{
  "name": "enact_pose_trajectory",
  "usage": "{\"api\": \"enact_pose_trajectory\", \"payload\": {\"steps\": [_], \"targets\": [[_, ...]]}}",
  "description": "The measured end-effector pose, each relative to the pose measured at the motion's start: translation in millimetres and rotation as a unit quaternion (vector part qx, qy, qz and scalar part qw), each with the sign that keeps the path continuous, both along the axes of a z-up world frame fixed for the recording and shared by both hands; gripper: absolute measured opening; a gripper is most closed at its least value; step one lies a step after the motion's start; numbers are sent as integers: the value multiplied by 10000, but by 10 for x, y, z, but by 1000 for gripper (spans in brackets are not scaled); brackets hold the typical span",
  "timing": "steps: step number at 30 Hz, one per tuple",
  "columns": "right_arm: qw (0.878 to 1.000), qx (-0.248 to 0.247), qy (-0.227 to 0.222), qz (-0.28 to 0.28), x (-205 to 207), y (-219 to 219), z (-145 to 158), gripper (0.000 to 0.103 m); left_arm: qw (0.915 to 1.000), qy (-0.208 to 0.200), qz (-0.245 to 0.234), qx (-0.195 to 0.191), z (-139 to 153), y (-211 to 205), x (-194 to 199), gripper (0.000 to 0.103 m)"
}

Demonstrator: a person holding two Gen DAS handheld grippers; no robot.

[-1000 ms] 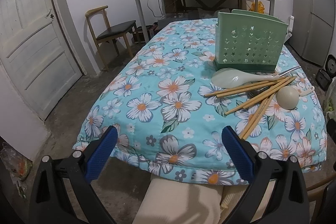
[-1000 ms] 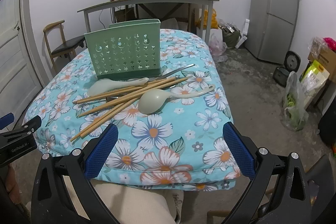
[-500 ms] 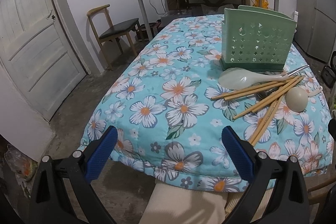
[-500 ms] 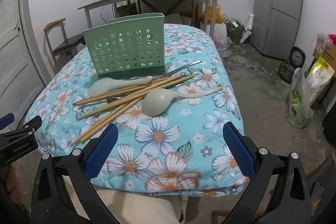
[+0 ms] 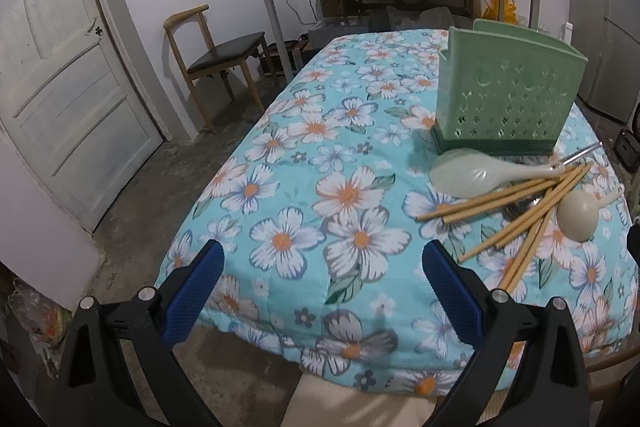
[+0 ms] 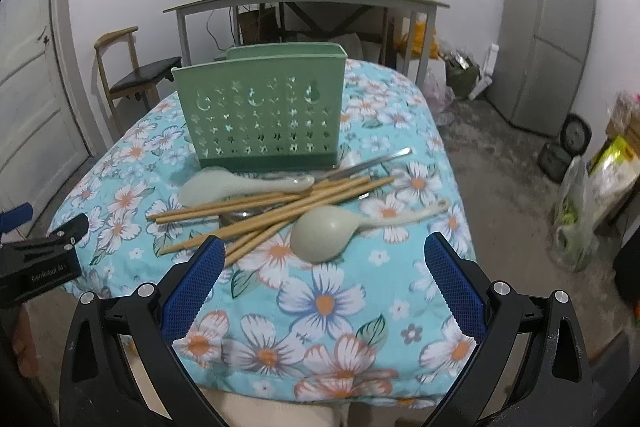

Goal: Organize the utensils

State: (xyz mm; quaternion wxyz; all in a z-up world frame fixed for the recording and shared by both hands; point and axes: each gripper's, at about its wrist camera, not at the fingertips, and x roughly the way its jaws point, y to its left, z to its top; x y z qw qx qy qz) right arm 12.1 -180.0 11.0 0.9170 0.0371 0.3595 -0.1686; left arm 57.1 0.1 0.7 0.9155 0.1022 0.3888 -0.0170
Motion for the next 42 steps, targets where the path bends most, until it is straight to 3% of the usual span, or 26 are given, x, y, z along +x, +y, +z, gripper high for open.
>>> {"api": "enact_pose_trajectory", "payload": {"steps": [4,11,15,20,29,33,37,42], "targets": [[9999,-125,79,75,64,-33,22,95,9998,105,-132,-100,10,27,129,97],[9986,378,103,358,72,-133,-14,95,9968,362,-364,-610,-42,102,388,97],[9987,165,162,451,72,-55,-65,95,9919,447,-704,-957,-78,97,500,97],[9990,302,-50,314,134,-78,-41,95,9777,304,-1079,-1774,-77,110,610,97],[9991,360,-82,212,313,-159,-129,94,9631,353,-1800,-1970,-106,-114,822,96],[9985,519,29,165,396,-257,-233,86,9550,674,-1805,-2257,-177,-107,981,82],[9970,748,150,99,451,-365,-347,81,9355,1354,-1701,-2784,-335,-84,1158,59],[9955,920,203,38,459,-464,-424,80,8983,2172,-1427,-3542,-512,-43,1318,45]]}}
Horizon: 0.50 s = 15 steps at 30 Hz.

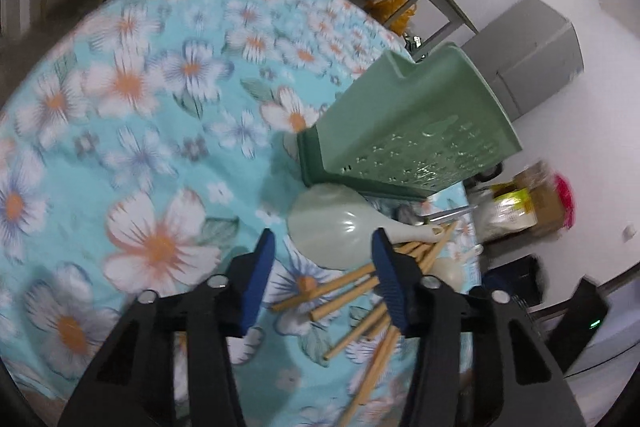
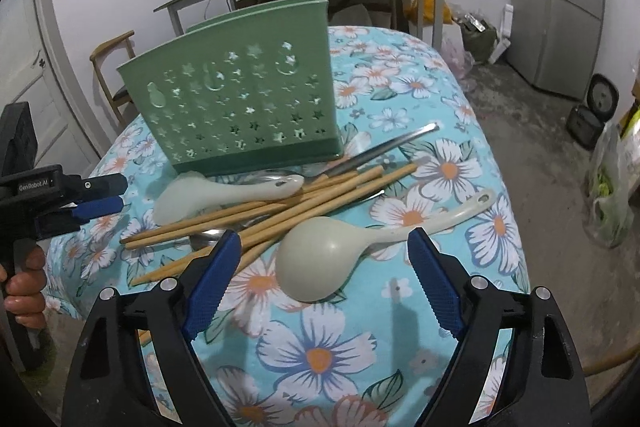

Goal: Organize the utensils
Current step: 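Reach the left gripper to the white rice paddle and close on it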

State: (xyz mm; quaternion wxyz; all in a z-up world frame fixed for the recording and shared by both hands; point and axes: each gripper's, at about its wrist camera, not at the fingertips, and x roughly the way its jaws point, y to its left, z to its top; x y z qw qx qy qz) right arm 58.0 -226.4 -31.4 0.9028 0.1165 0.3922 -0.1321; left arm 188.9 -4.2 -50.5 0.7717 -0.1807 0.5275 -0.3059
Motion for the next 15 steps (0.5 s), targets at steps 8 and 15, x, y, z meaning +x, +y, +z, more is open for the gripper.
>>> {"api": "enact_pose_trajectory", "payload": {"steps": [8,15], "targets": [[9997,229,15,-74,3,-152,-72,80,9796,1698,512,-950,-455,85,187,37],[9991,410,41,-102,30,-242,-147,80,9519,2363,850,-1758,-657,209,283,38]]}}
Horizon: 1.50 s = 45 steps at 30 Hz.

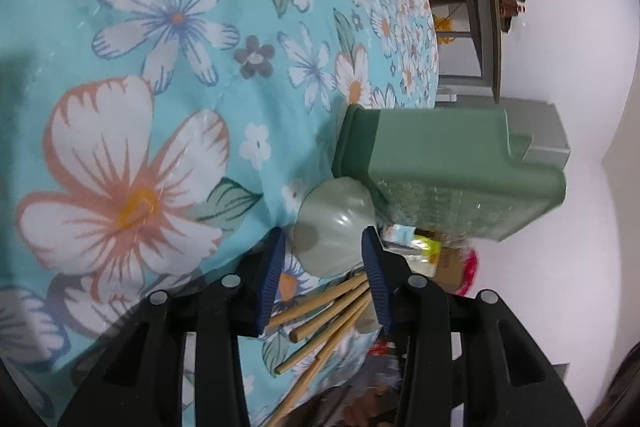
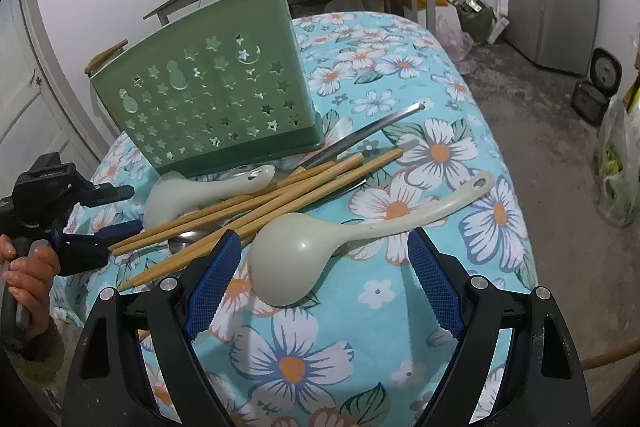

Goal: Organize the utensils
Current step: 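Reach the left gripper to the white rice paddle and close on it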

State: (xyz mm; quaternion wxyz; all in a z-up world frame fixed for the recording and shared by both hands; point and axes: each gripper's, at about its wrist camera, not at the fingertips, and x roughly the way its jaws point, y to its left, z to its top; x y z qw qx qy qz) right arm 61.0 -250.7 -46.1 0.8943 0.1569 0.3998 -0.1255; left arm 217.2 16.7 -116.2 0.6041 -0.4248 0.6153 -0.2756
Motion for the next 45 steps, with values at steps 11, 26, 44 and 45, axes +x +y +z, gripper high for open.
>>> {"api": "enact_pose_trajectory", "payload": {"steps": [11,26,44,45], "targets": [[9999,138,24,60,31,-5,-45,80,9957,144,110,-910,-85,-56,57,43],[9998,169,50,72,38,20,-48,80,9992,259,-257,-180,-11,-259,132,49],[10000,31,-73,39,-76,70,85,81,8462,-3840,-2063,3065,866,-996,-377,50],[10000,32,-79,35,-83,72,91,81,8363,-3952,-2178,3113,880,-1033,-431,51]]}}
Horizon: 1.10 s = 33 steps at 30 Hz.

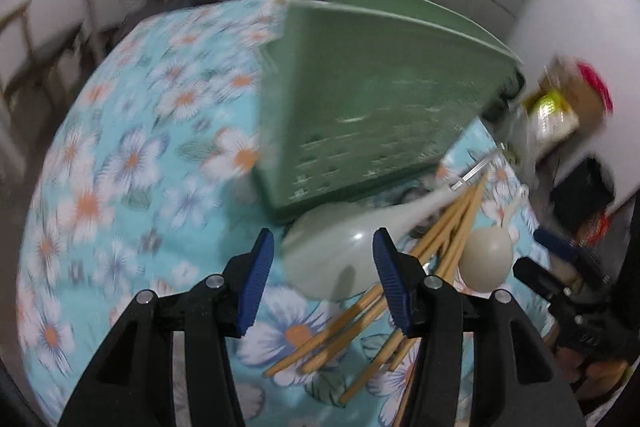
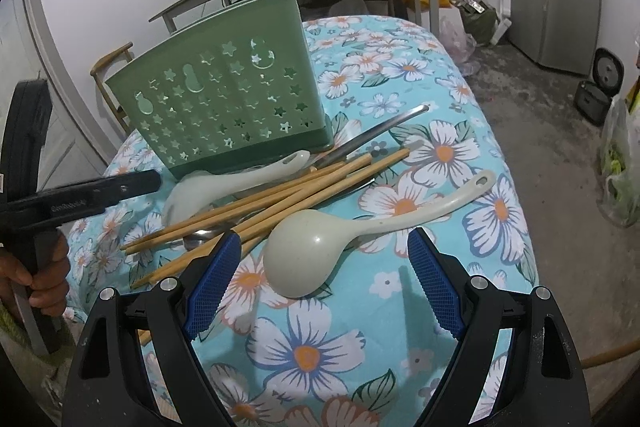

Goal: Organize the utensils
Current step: 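Reach the left gripper to the white rice paddle and close on it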

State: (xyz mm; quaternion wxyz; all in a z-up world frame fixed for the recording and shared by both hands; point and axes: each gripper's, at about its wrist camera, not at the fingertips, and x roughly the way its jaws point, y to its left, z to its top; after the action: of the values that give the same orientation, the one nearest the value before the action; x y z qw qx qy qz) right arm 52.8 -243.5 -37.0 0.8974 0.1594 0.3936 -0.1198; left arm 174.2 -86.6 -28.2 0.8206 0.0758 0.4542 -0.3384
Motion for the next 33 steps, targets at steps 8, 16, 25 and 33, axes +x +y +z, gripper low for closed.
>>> {"api": "enact_pose_trajectory", "payload": {"steps": [8,16,25,33], "targets": [[10000,36,9,-39,-37,-12,-6,81,9949,-424,-605,692,-91,-497,-29,59],[9999,94,41,-71,-45,-54,-39,81,9887,-631,-672,1185,-269,-675,-44,61],[9999,119,18,-91,-55,-75,-34,81,9917,-386,-369,1171,-304,-479,54,61],[9999,78,-61,-37,-110,-1,26,81,9955,-256,-228,880,-246,-126,-46,47]]}}
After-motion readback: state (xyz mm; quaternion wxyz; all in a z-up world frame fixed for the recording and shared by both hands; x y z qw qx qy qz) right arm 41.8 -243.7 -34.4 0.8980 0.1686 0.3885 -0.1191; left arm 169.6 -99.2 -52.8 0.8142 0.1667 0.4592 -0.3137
